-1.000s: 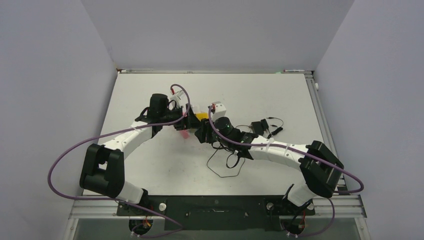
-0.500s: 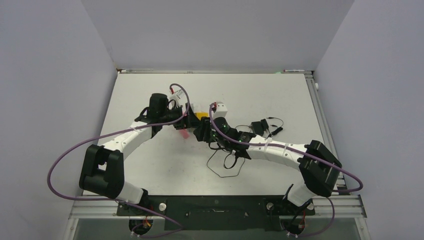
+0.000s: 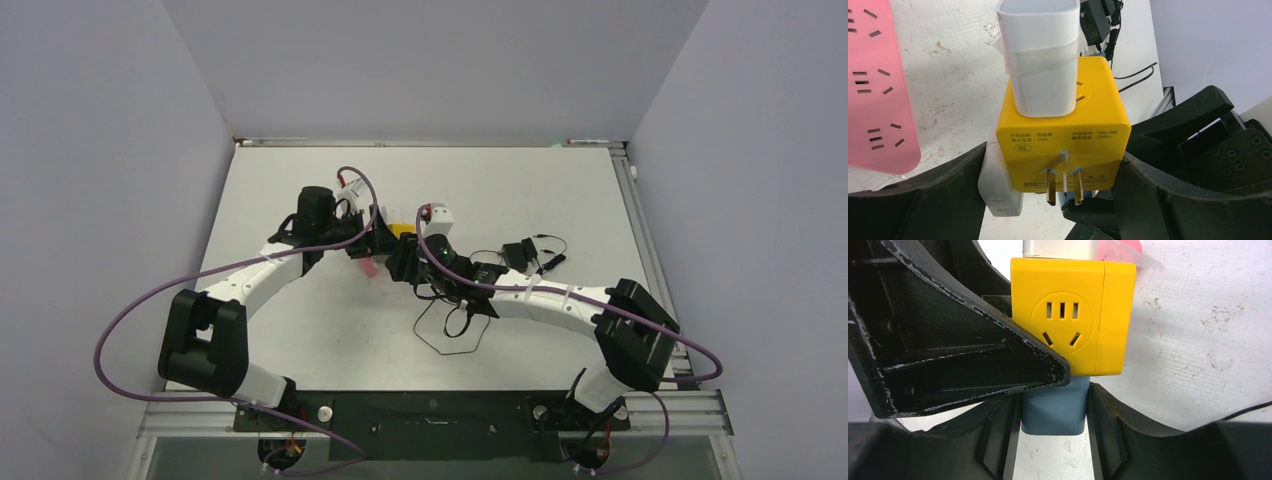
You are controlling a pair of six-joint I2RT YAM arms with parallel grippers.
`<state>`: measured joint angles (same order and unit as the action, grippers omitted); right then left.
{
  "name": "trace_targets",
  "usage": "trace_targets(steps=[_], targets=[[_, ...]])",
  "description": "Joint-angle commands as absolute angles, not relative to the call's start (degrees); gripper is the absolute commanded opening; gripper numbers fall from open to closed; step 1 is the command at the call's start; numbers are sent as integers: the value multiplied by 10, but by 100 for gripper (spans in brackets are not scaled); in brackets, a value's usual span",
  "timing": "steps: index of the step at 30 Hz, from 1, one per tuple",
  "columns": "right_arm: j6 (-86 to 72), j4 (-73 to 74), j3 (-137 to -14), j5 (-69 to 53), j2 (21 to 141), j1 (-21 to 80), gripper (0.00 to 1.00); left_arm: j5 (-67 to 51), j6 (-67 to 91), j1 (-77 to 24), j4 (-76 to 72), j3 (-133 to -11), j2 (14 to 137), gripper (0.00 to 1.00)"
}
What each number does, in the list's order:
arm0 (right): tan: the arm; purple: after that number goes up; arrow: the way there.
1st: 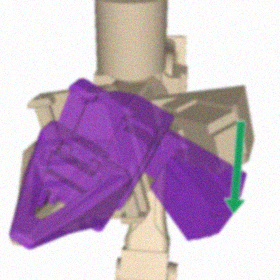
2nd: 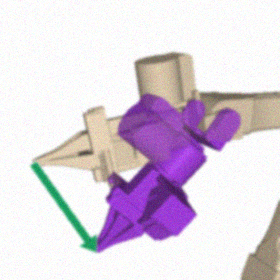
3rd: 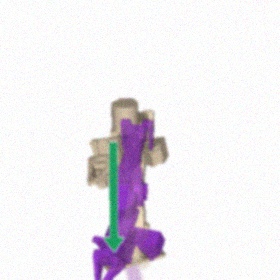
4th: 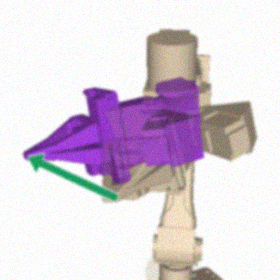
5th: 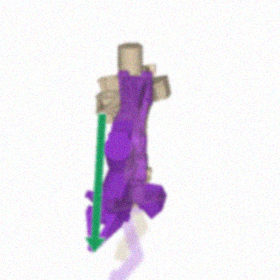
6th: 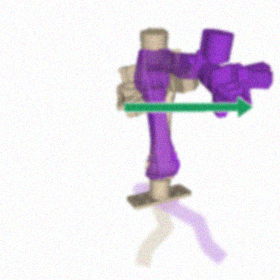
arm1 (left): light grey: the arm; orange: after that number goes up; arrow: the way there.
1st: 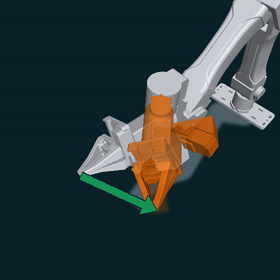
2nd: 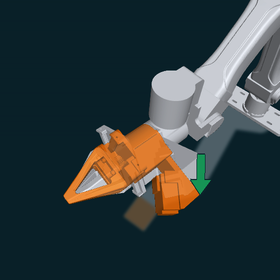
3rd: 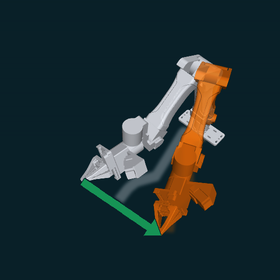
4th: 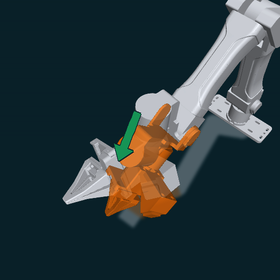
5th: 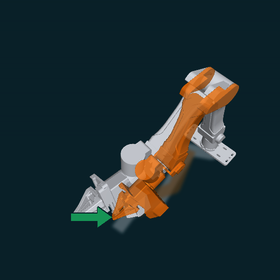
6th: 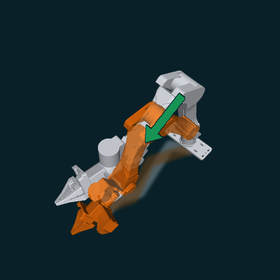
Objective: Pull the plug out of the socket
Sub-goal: Remove the plug from the socket.
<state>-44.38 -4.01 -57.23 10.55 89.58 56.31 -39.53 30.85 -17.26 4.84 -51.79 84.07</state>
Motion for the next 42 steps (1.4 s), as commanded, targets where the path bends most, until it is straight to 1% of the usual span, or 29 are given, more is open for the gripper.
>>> trace_targets(steps=[1, 10, 18, 28, 34, 42], targets=[[-420, -113, -584, 94, 879, 567, 5, -382, 296, -164, 15, -527, 830, 0], [-351, -136, -568, 22, 853, 564, 5, -392, 294, -152, 24, -533, 837, 0], [-326, -171, -549, -58, 842, 555, 5, -398, 293, -151, 26, -535, 844, 0], [-312, -195, -540, -122, 840, 551, 5, -397, 292, -150, 27, -536, 846, 0], [-327, -188, -540, -95, 839, 551, 5, -385, 293, -150, 27, -532, 841, 0], [-393, -148, -545, -30, 855, 547, 5, -366, 295, -150, 23, -524, 826, 0]])
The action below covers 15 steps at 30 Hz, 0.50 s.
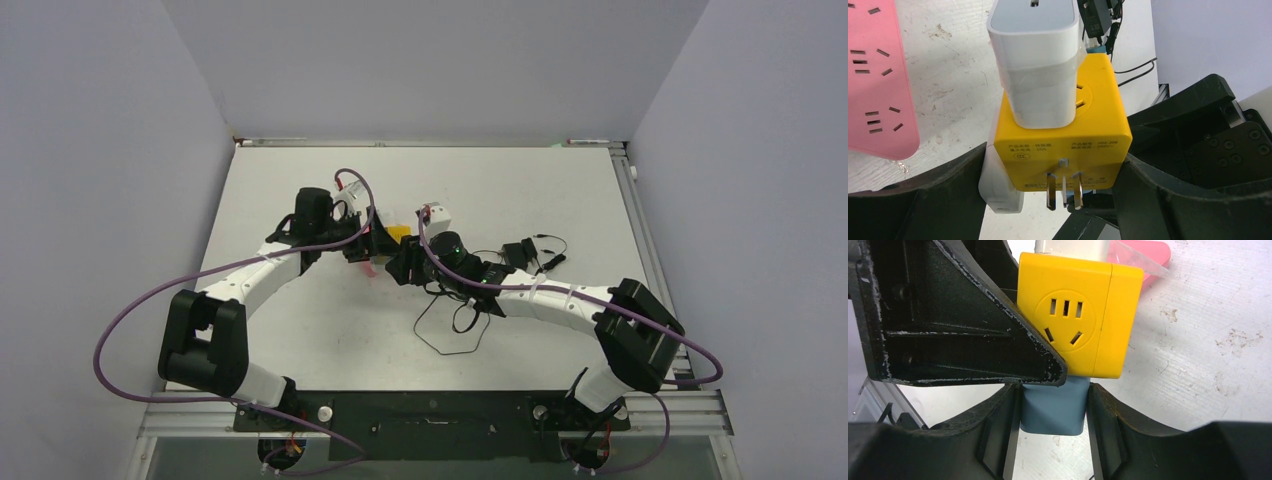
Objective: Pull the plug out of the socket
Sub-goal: Remove the plug from the socket.
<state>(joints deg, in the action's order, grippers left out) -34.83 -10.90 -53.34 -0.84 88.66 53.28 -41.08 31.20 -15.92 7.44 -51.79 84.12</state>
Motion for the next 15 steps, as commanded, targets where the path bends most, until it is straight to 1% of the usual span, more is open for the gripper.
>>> trace_targets(steps=[1, 6, 15], targets=[[-402, -138, -547, -17, 857, 547, 5, -364, 295, -150, 23, -523, 825, 0], [-433, -109, -558, 26, 868, 546, 5, -362, 297, -149, 21, -522, 820, 0], [-484, -76, -588, 61, 893, 547, 5, -362, 301, -149, 17, -519, 816, 0]])
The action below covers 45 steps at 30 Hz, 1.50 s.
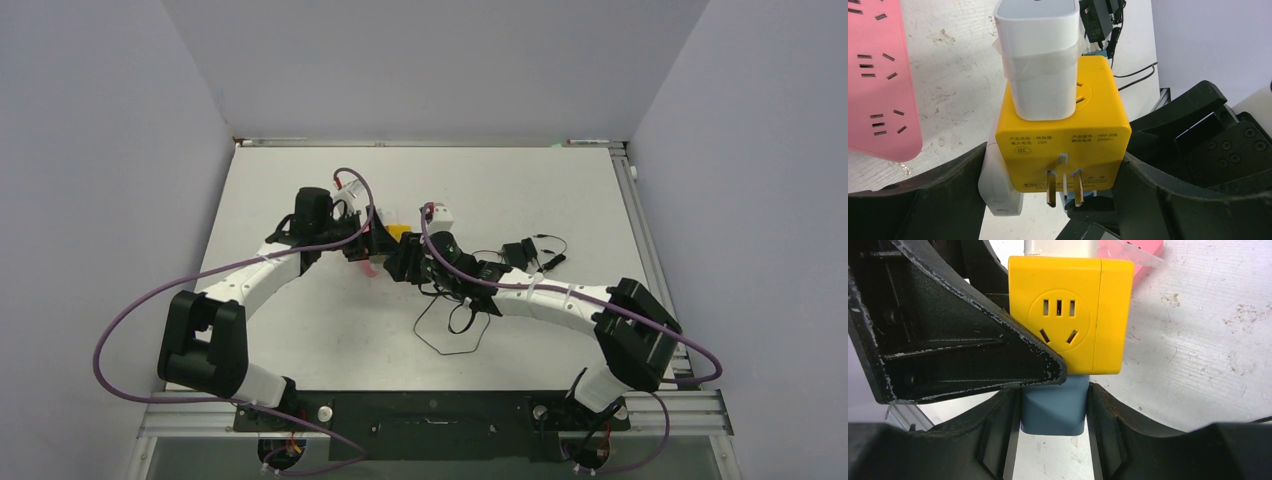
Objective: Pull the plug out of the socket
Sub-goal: Remove the plug from the socket.
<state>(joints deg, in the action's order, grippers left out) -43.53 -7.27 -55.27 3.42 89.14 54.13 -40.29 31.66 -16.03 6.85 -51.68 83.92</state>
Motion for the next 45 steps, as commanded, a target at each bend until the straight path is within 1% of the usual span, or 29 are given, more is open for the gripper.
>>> trace_targets(steps=[1, 9, 15, 23, 30, 33, 41, 45], targets=[[-490, -74, -589, 65, 894, 546, 5, -362, 302, -149, 17, -518, 816, 0], [-539, -54, -595, 97, 902, 547, 5, -364, 304, -150, 14, -518, 816, 0], [-536, -82, -582, 88, 897, 546, 5, -364, 304, -149, 13, -518, 820, 0], [-439, -145, -562, 34, 877, 551, 5, -359, 300, -147, 21, -523, 827, 0], [-357, -166, -535, 4, 837, 553, 5, -359, 300, -142, 19, -523, 828, 0], [-329, -168, -526, -30, 825, 550, 5, -359, 300, -142, 19, -523, 829, 0], [-291, -179, -517, -74, 815, 551, 5, -360, 299, -142, 20, -523, 828, 0], [-298, -172, -520, -61, 818, 551, 5, -359, 300, -142, 20, -522, 825, 0]])
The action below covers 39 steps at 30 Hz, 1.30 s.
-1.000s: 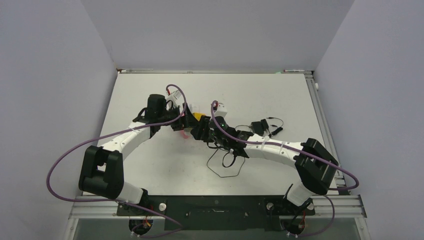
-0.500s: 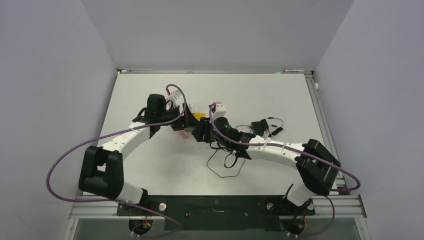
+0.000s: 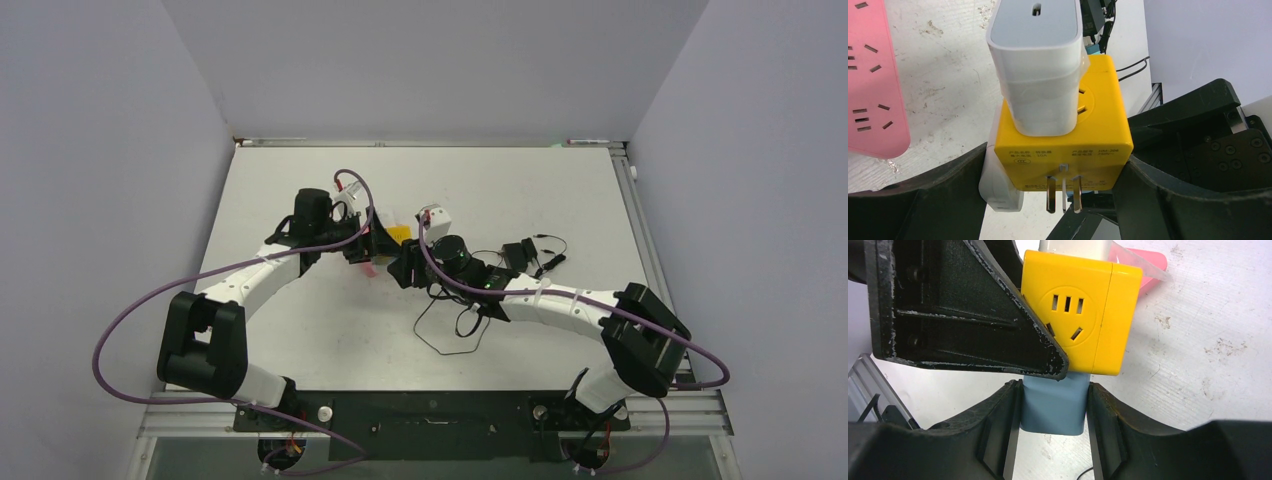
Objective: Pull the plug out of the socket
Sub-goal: Remove the plug from the socket.
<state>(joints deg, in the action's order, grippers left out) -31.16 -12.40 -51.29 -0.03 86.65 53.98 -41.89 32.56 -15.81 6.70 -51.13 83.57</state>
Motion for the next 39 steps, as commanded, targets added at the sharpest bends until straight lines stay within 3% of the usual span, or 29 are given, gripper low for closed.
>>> trace_targets(steps=[1, 9, 39], targets=[[-305, -163, -523, -47, 820, 551, 5, -358, 301, -142, 19, -521, 825, 0], [-400, -100, -551, 65, 851, 552, 5, -347, 310, -142, 9, -509, 816, 0], [-542, -6, -642, 212, 919, 610, 5, -327, 315, -140, -8, -503, 807, 0]])
